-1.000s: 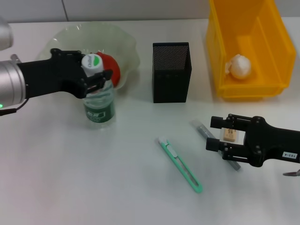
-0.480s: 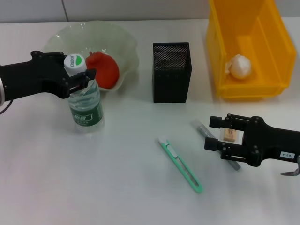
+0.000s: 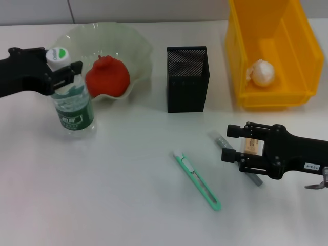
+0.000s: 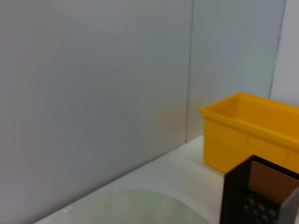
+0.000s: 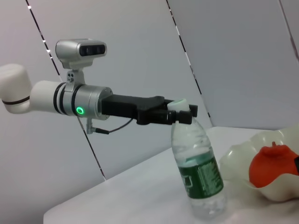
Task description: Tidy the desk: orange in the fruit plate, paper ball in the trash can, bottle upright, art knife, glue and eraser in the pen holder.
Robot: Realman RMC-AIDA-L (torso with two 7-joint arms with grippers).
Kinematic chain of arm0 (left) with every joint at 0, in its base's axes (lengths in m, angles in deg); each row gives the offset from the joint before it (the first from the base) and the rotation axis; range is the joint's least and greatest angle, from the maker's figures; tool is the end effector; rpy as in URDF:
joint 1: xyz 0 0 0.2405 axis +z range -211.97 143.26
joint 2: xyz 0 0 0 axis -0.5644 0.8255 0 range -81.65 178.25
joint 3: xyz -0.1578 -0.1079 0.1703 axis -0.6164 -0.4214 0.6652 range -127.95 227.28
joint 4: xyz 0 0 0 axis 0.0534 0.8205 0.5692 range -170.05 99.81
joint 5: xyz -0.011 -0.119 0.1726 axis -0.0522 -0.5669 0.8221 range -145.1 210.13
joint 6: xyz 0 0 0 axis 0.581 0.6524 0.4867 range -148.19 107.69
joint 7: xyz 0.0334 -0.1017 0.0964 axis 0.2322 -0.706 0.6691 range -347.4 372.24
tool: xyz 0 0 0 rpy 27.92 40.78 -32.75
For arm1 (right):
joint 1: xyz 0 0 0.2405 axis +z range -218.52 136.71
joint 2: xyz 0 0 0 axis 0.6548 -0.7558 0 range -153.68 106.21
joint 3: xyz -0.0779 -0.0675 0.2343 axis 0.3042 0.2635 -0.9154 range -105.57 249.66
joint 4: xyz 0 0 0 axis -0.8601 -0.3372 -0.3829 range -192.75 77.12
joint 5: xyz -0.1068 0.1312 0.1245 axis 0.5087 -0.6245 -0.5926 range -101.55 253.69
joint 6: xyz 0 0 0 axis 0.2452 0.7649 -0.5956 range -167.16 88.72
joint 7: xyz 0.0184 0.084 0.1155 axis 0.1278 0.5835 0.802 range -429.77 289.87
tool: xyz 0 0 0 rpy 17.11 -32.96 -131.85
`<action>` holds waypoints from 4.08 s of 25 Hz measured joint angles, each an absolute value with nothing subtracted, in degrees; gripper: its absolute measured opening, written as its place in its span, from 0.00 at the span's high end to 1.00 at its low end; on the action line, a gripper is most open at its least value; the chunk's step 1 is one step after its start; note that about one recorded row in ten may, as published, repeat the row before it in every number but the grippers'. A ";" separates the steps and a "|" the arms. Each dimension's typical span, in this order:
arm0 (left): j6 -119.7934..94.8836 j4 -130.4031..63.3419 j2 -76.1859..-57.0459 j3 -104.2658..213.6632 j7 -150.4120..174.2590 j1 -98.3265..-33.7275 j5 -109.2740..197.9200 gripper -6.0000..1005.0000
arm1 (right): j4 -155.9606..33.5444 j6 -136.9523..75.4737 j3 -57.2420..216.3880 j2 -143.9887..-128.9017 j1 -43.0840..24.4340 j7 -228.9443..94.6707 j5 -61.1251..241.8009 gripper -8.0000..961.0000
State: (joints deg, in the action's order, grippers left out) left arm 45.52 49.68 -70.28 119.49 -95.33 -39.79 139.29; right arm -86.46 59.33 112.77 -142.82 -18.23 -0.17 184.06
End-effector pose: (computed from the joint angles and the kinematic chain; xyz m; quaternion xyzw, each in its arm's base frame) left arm -0.2378 0.3156 0.0648 -0.9062 -0.2278 -0.1516 0.3223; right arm 0.2823 0.2658 -0.0175 -0.9125 0.2274 0.3307 0.0795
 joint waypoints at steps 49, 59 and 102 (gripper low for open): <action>38.63 41.16 -70.32 113.64 -92.43 -41.82 138.48 0.51 | -86.02 58.83 112.91 -142.82 -17.61 -0.16 184.22 0.29; 39.41 40.62 -70.26 112.44 -92.56 -41.98 137.67 0.51 | -86.22 58.76 112.91 -142.82 -17.52 -0.19 184.29 0.29; 72.43 15.10 -69.95 109.83 -57.79 -49.81 107.21 0.39 | -86.67 59.45 110.92 -142.27 -18.98 -0.77 183.92 0.29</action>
